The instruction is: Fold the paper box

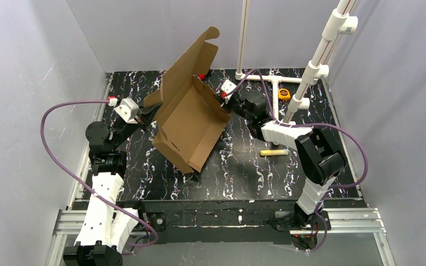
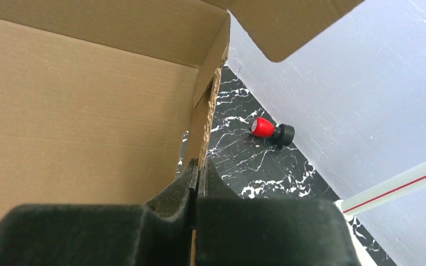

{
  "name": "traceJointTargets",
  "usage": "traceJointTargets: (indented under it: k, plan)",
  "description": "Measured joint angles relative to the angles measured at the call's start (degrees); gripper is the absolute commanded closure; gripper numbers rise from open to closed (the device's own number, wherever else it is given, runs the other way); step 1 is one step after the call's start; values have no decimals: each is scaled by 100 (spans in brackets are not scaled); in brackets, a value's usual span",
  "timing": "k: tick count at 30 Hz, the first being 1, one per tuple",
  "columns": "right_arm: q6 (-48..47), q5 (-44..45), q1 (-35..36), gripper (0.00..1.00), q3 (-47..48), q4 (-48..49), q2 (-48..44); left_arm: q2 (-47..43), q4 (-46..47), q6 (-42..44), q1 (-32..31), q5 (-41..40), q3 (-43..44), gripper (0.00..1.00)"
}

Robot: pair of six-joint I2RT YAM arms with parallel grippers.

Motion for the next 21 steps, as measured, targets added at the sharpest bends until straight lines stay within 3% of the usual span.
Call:
traceJointTargets:
  k: [10, 21]
  plan:
    - [190, 387, -11, 99, 122, -249, 33, -315, -74, 160, 0, 184, -138, 100]
    - [433, 372, -24, 99, -328, 592, 184, -223, -66, 280, -4, 525, -275, 100]
